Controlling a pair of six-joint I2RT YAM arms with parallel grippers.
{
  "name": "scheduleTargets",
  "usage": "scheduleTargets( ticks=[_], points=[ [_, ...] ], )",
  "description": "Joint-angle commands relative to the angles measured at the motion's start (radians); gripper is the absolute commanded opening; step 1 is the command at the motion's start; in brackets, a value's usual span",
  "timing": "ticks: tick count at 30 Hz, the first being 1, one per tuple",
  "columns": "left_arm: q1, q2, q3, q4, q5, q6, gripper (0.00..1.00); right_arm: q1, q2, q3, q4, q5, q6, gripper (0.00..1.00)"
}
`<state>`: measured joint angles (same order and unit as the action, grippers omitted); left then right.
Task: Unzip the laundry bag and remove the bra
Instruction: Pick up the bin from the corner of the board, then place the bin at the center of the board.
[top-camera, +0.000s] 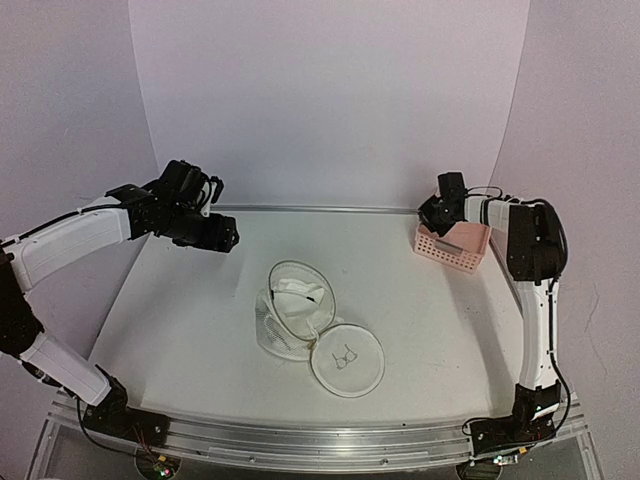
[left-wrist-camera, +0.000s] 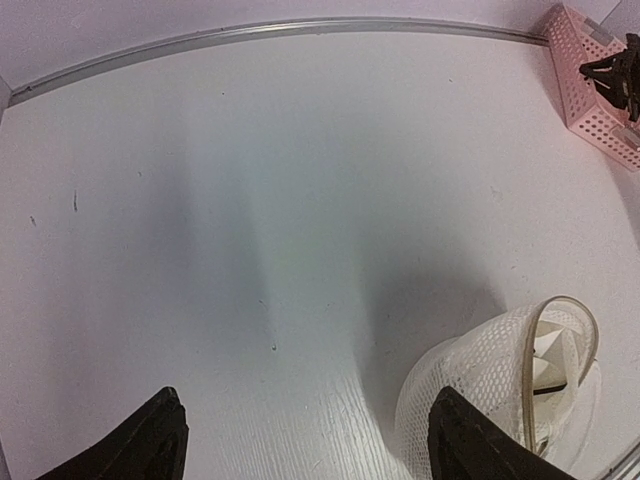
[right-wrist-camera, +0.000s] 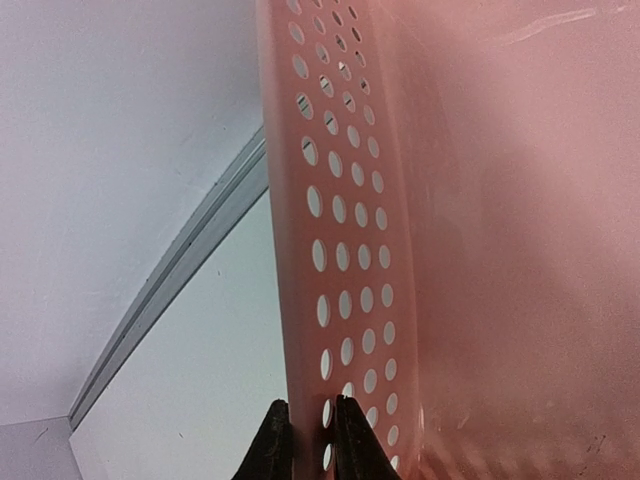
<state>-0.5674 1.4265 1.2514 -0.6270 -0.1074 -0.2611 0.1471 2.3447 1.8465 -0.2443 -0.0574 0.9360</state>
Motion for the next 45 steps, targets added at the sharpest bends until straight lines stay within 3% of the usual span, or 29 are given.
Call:
scheduleTargets(
  ticks=[1, 11, 22, 34, 45],
  points=[
    [0.006, -0.041, 0.005, 0.034, 0.001, 0.0, 0.83, 0.012, -0.108, -0.108, 0.044, -0.043, 0.005, 0.0],
    [0.006, -0.044, 0.003, 0.033, -0.006, 0.0, 0.83, 0.059, -0.273, -0.316, 0.082, -0.077, -0.069, 0.0],
    [0.005, -0.06, 0.003, 0.033, -0.009, 0.0, 0.83, 0.154, -0.423, -0.449, 0.054, -0.141, -0.303, 0.0],
    [0.005, -0.066, 0.003, 0.033, 0.004, 0.0, 0.83, 0.278, -0.469, -0.456, -0.102, -0.145, -0.607, 0.0],
    [0.005, -0.067, 0.003, 0.033, 0.021, -0.001, 0.83, 0.424, -0.493, -0.488, -0.163, -0.105, -0.759, 0.0]
  ],
)
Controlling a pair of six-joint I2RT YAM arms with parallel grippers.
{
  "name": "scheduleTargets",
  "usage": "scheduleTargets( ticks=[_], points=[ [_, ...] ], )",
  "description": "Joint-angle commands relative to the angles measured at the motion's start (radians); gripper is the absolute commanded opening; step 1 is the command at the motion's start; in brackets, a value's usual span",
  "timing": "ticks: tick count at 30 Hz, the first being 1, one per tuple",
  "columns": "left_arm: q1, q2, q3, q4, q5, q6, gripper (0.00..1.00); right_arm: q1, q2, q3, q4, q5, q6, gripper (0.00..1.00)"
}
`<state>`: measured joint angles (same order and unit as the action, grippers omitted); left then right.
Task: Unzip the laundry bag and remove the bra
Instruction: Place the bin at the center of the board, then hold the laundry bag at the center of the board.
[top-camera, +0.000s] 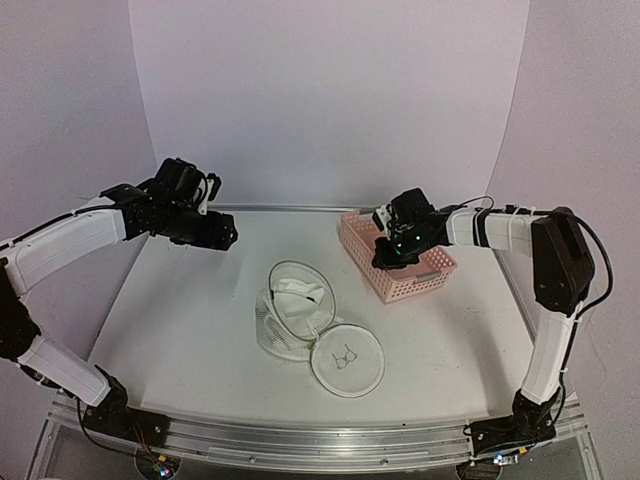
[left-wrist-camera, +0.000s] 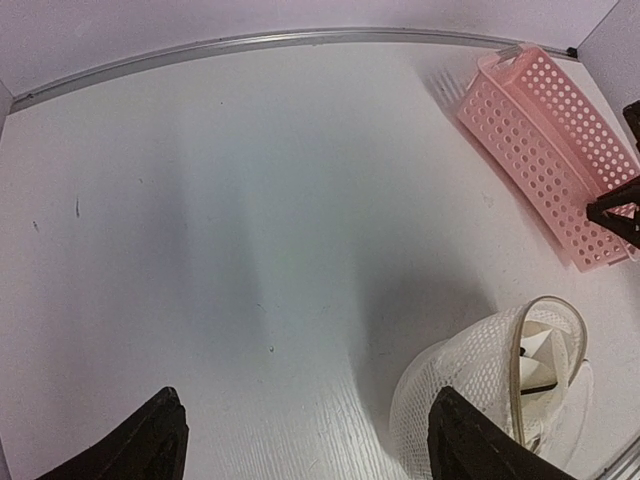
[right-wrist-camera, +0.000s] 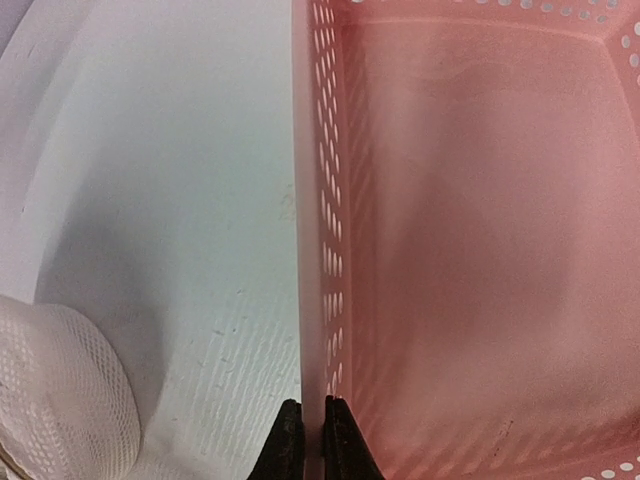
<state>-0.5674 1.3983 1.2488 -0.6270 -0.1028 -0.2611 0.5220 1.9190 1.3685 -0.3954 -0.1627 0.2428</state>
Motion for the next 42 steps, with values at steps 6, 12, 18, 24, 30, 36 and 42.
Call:
scheduleTargets(
  ticks=[6, 12, 18, 24, 30, 36, 42],
  points=[
    [0.005, -0.037, 0.006, 0.033, 0.024, -0.001, 0.83, 0.108, -0.093, -0.047, -0.022, 0.042, -0.105, 0.0],
    [0.005, -0.038, 0.008, 0.035, 0.039, 0.0, 0.83, 0.139, -0.105, -0.078, -0.018, 0.055, -0.118, 0.03],
    [0.004, -0.036, 0.006, 0.036, 0.049, 0.004, 0.83, 0.156, -0.097, -0.089, 0.002, 0.083, -0.111, 0.15],
    [0.004, -0.035, 0.006, 0.036, 0.052, 0.007, 0.84, 0.161, -0.121, -0.091, 0.015, 0.112, -0.108, 0.35],
    [0.004, -0.041, 0.005, 0.037, 0.056, 0.009, 0.84, 0.16, -0.188, -0.1, 0.043, 0.143, -0.091, 0.48],
    [0.005, -0.042, 0.005, 0.04, 0.07, 0.01, 0.84, 0.159, -0.274, -0.138, 0.101, 0.215, -0.085, 0.64],
    [0.004, -0.044, 0.005, 0.042, 0.074, 0.008, 0.84, 0.159, -0.373, -0.212, 0.238, 0.214, -0.006, 0.73]
  ],
)
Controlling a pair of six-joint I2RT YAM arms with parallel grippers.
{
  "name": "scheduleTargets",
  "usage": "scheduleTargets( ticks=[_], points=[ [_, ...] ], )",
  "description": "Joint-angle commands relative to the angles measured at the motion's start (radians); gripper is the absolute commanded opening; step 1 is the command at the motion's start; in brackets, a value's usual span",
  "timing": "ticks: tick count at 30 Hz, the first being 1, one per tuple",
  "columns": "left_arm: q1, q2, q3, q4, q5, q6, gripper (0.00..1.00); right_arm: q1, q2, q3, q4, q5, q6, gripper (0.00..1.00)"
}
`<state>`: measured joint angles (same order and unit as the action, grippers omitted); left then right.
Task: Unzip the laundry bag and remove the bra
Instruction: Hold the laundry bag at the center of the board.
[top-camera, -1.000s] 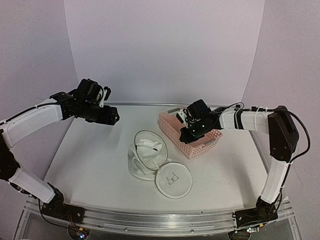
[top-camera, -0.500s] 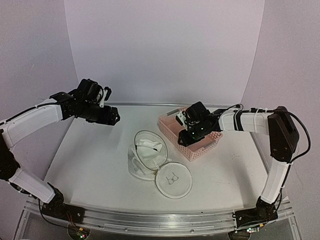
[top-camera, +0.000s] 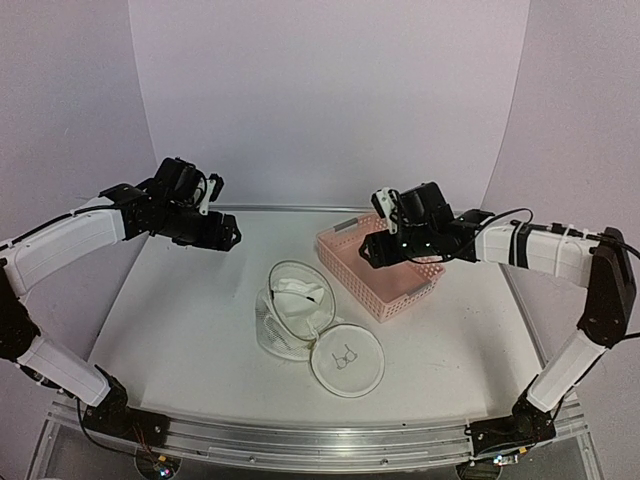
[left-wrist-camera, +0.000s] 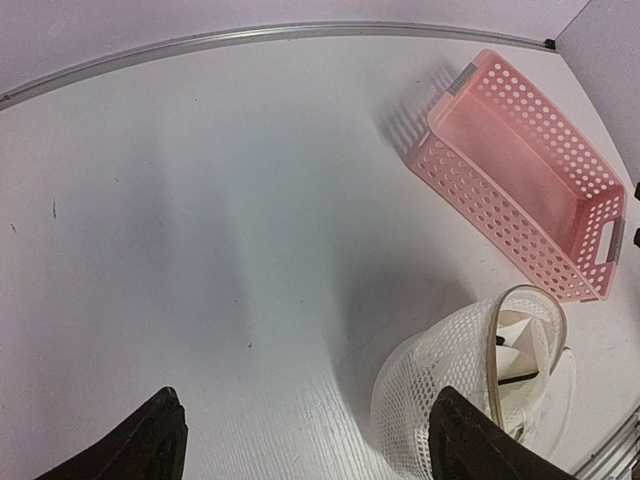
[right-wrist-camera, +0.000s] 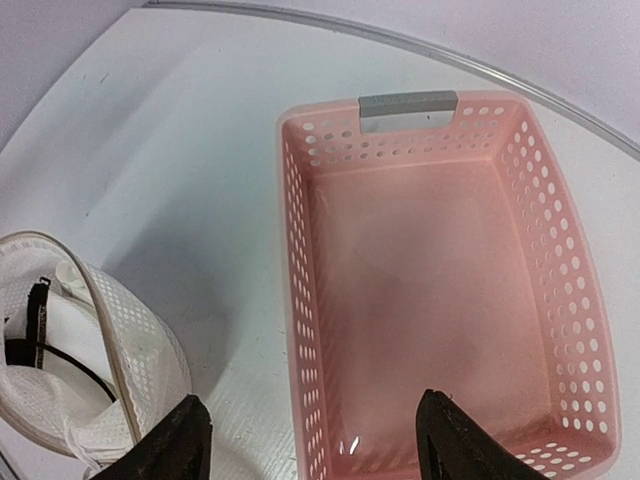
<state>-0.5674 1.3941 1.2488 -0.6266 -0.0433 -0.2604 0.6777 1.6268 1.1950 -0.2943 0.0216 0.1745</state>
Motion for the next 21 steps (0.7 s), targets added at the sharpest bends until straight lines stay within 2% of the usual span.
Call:
scheduleTargets(
  ticks=[1, 4, 7, 11, 17, 21],
  points=[
    [0.004, -0.039, 0.005, 0.042, 0.016, 0.007, 0.84, 0.004, -0.097, -0.051, 0.156, 0.001, 0.076, 0.74],
    [0.005, -0.044, 0.004, 0.044, 0.021, 0.004, 0.84, 0.004, -0.13, -0.093, 0.221, -0.133, 0.117, 0.89],
    [0.005, -0.058, -0.002, 0.056, 0.038, 0.001, 0.84, 0.003, -0.145, -0.124, 0.271, -0.263, 0.131, 0.92],
    [0.004, -0.077, -0.013, 0.08, 0.102, 0.0, 0.84, 0.01, -0.128, -0.137, 0.318, -0.376, 0.177, 0.88],
    [0.003, -0.068, -0.028, 0.12, 0.253, 0.002, 0.84, 0.087, -0.1, -0.122, 0.316, -0.356, 0.21, 0.84],
    [0.003, -0.04, -0.032, 0.137, 0.356, 0.0, 0.82, 0.136, -0.057, -0.09, 0.303, -0.337, 0.227, 0.77]
  ],
)
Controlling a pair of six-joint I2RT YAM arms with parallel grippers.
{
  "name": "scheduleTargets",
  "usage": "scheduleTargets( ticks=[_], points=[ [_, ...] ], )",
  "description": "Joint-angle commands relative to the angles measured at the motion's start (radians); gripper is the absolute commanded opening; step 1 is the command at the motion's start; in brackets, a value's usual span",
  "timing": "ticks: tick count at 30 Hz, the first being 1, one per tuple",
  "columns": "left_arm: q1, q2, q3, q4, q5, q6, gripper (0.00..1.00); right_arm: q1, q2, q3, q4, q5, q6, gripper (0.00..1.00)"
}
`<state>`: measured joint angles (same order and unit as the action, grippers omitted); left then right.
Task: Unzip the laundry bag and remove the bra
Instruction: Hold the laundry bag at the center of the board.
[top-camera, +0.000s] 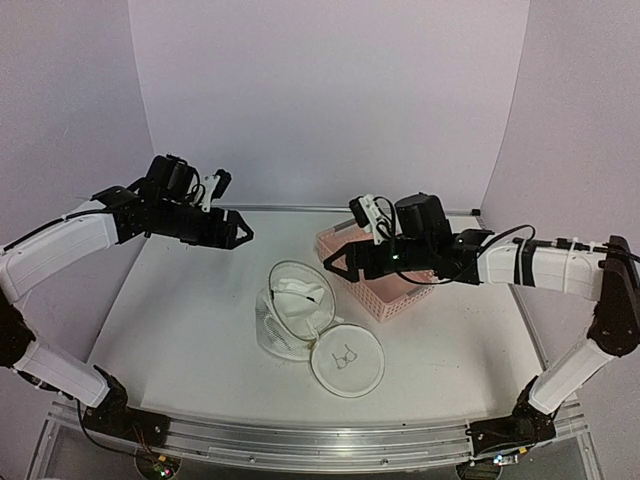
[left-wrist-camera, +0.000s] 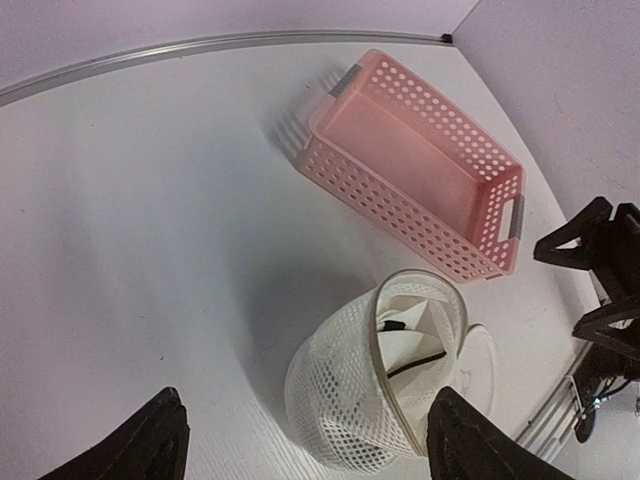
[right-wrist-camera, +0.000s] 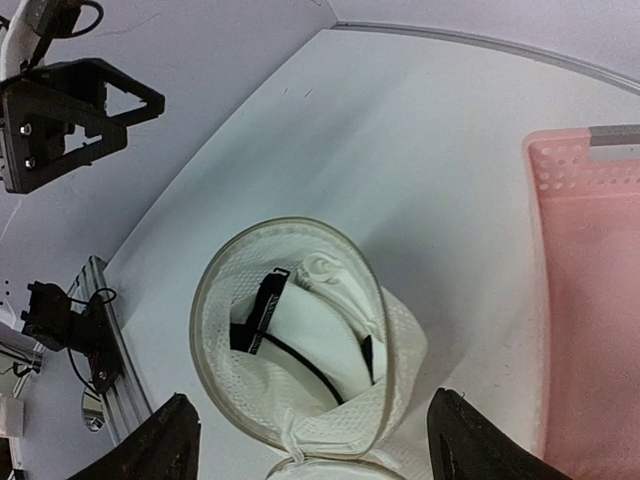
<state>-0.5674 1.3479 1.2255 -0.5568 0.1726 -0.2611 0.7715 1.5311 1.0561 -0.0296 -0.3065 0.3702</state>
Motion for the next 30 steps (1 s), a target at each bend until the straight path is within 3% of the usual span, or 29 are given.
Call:
scheduleTargets(
  ticks=[1, 11, 24, 30],
  points=[
    [0.001, 0.016, -0.01, 0.071, 0.164, 0.0, 0.81, 0.055, 0.053, 0.06, 0.032, 0.002, 0.034, 0.76],
    [-0.027, 0.134, -0.015, 0.096, 0.272, -0.029, 0.72, 0.114, 0.165, 0.139, -0.024, 0.118, 0.044, 0.66],
    [-0.051, 0.242, 0.005, 0.101, 0.245, -0.049, 0.64, 0.132, 0.19, 0.124, -0.033, 0.159, 0.054, 0.61],
    [-0.07, 0.281, 0.025, 0.1, 0.216, -0.052, 0.56, 0.151, 0.189, 0.115, -0.033, 0.167, 0.047, 0.61]
  ],
)
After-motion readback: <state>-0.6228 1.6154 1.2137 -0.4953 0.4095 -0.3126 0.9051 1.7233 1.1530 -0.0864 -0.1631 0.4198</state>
